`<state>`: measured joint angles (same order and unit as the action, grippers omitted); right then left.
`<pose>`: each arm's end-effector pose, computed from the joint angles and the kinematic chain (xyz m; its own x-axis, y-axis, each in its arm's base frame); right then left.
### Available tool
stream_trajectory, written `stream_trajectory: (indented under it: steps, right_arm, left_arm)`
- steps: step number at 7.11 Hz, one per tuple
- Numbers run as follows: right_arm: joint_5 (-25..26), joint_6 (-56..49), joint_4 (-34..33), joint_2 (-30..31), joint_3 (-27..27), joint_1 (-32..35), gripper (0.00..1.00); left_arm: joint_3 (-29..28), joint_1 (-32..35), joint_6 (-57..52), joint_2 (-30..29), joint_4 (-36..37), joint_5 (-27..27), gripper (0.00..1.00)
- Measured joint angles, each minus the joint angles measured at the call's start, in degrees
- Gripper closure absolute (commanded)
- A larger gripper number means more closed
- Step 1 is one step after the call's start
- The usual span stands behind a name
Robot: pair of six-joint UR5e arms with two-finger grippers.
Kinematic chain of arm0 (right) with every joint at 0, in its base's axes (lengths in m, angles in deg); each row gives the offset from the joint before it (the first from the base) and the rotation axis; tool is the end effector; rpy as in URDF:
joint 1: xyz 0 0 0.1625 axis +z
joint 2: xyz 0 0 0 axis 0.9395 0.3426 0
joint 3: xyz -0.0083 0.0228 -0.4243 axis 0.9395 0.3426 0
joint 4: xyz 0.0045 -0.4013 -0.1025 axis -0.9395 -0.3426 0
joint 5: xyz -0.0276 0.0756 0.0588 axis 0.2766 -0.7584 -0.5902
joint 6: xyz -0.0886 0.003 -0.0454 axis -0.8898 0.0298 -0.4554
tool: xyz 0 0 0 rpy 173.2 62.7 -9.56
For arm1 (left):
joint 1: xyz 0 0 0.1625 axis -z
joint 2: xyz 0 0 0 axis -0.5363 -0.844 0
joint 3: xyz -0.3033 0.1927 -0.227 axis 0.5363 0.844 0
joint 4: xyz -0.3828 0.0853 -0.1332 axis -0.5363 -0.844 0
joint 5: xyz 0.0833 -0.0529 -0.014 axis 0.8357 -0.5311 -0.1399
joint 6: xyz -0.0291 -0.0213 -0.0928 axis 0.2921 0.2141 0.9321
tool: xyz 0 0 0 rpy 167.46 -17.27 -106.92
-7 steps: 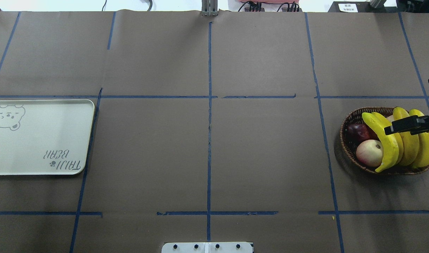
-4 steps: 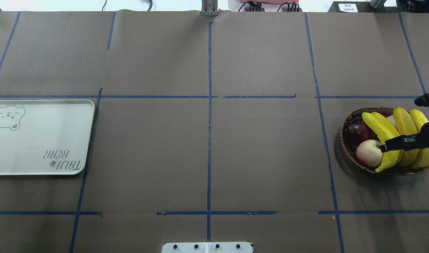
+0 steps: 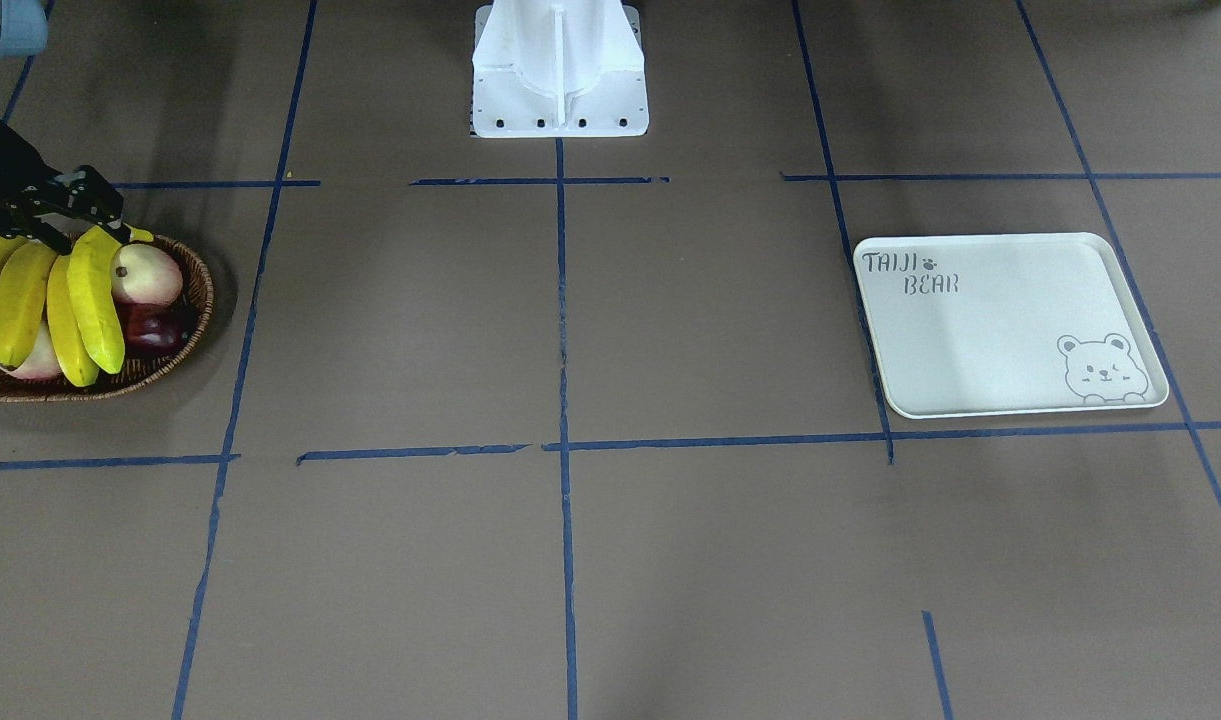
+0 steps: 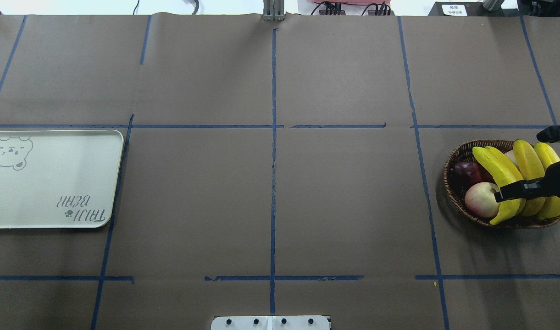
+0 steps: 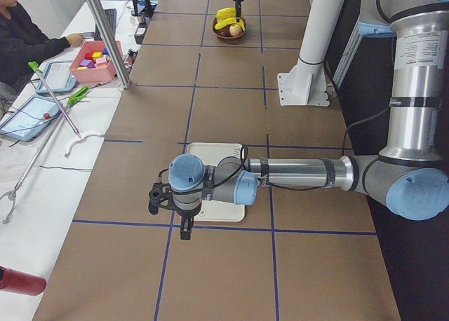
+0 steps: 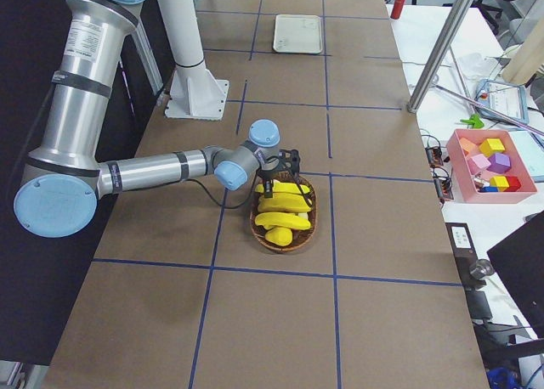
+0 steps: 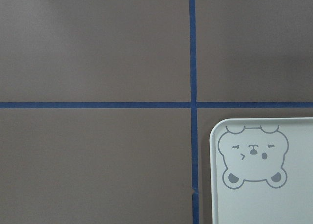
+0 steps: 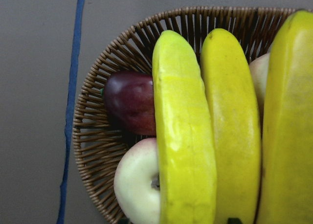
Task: Transfer all bananas from basket to plate
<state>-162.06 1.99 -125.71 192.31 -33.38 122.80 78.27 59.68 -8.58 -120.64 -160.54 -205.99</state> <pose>-0.1858 -0.3648 0.5295 0.6131 -0.0841 0.7855 0.0291 0.9960 0.0840 -0.0800 -0.4852 0.6497 0.6976 0.0047 -0.7165 0.0809 0.9931 0.0853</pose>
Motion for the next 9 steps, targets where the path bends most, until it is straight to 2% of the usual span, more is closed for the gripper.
stream_trajectory:
  steps: [1,2,3,5,7,8,9]
  right_arm:
    - [-0.1,-0.1,0.0,0.1,-0.1,0.1,0.72]
    - [-0.2,-0.1,0.0,0.2,-0.3,0.2,0.9]
    - [-0.3,-0.2,0.0,0.4,-0.8,0.3,0.99]
    - [-0.9,-0.4,0.1,1.9,-3.3,1.1,1.0]
    - [-7.4,-0.4,0.2,1.8,-7.5,6.2,1.0]
    - [-11.0,0.8,-0.2,-1.3,-8.4,8.0,1.0]
    - [-12.2,5.2,-0.7,-7.9,-6.6,7.1,0.99]
  left_arm:
    - [0.0,0.0,0.0,0.0,0.0,0.0,0.0]
    - [0.0,0.0,0.1,-0.1,0.0,0.0,0.0]
    - [-0.1,-0.1,0.1,-0.1,0.0,0.0,0.0]
    - [0.0,-0.1,0.1,-0.1,-0.3,0.0,0.0]
    - [0.1,-0.1,0.2,-0.1,-0.9,0.0,0.0]
    - [0.6,-0.7,1.6,-0.3,-1.1,-0.1,0.0]
    - [2.0,-2.8,6.2,-1.1,-1.3,-0.1,0.0]
